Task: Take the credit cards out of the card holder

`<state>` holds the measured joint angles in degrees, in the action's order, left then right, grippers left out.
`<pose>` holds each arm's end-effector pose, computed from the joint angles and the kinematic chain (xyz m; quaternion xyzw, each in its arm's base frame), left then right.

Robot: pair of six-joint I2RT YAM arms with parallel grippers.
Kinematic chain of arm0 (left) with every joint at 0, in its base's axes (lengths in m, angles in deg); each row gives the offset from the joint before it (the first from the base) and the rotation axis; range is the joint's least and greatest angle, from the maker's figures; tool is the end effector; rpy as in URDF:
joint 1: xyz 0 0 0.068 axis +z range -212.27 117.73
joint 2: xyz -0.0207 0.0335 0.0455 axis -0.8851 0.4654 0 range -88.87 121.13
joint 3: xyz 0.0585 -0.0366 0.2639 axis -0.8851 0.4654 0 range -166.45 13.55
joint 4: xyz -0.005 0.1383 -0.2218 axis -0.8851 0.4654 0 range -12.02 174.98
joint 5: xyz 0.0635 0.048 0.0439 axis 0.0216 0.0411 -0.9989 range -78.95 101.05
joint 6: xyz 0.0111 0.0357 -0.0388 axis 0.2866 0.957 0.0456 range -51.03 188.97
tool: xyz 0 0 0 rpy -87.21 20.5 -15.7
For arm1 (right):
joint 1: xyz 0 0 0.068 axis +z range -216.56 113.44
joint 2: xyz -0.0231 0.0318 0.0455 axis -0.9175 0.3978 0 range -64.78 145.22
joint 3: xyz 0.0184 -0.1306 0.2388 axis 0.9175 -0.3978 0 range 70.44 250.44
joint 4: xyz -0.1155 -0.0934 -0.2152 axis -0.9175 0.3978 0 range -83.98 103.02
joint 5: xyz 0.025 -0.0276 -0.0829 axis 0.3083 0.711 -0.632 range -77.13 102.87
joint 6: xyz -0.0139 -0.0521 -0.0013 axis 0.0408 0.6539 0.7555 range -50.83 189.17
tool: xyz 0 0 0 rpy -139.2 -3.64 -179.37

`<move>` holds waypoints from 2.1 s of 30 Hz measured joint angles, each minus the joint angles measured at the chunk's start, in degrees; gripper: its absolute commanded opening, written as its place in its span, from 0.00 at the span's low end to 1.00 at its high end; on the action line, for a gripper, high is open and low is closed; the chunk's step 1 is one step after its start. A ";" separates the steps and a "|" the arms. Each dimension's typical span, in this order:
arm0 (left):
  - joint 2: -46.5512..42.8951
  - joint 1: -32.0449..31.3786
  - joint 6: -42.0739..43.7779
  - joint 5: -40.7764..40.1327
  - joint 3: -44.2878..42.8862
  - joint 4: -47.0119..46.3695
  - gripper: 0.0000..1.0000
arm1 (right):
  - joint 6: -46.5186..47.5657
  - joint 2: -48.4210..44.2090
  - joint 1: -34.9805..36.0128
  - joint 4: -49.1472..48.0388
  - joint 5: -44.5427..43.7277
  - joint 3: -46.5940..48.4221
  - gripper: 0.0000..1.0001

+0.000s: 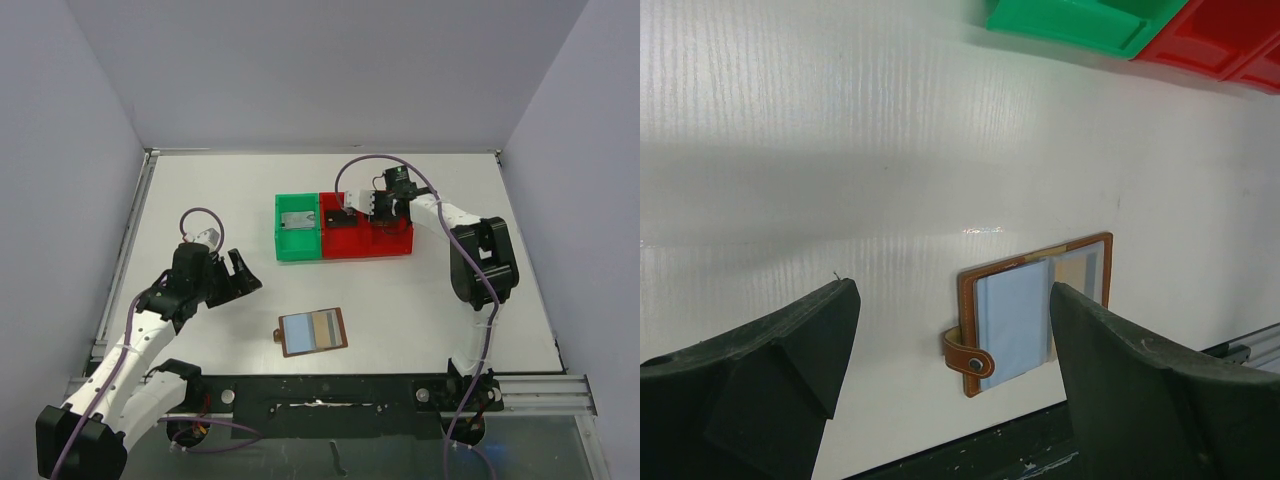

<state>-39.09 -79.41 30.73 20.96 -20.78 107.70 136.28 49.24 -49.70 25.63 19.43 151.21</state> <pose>0.1689 -0.0585 0.2303 -0.1362 0.9115 -0.2473 0.2993 0.4116 0.1288 0.1833 -0.6466 0.6913 -0.0859 0.3109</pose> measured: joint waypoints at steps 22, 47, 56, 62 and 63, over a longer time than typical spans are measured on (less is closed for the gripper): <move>-0.02 0.00 0.00 1.46 0.00 -0.07 0.77 | -0.26 0.07 0.00 2.91 0.52 0.02 0.38; -1.99 0.00 -5.42 8.87 1.99 -2.14 0.74 | -38.86 -33.51 0.87 -16.26 0.87 -18.69 0.76; -4.04 -0.04 -10.29 13.84 3.26 -2.97 0.72 | -73.64 -56.48 1.18 -17.70 10.14 -35.10 0.98; -3.37 -6.93 -13.49 12.46 3.41 -2.95 0.71 | -96.83 -62.16 1.07 -16.85 10.73 -42.21 0.98; -3.17 -8.76 -14.03 12.04 3.39 -3.02 0.71 | -99.34 -62.45 1.07 -17.14 11.26 -43.69 0.98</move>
<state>-42.26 -88.18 16.70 33.01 -17.39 104.68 36.94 -13.21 -48.63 8.50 30.69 107.52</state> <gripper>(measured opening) 0.723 0.976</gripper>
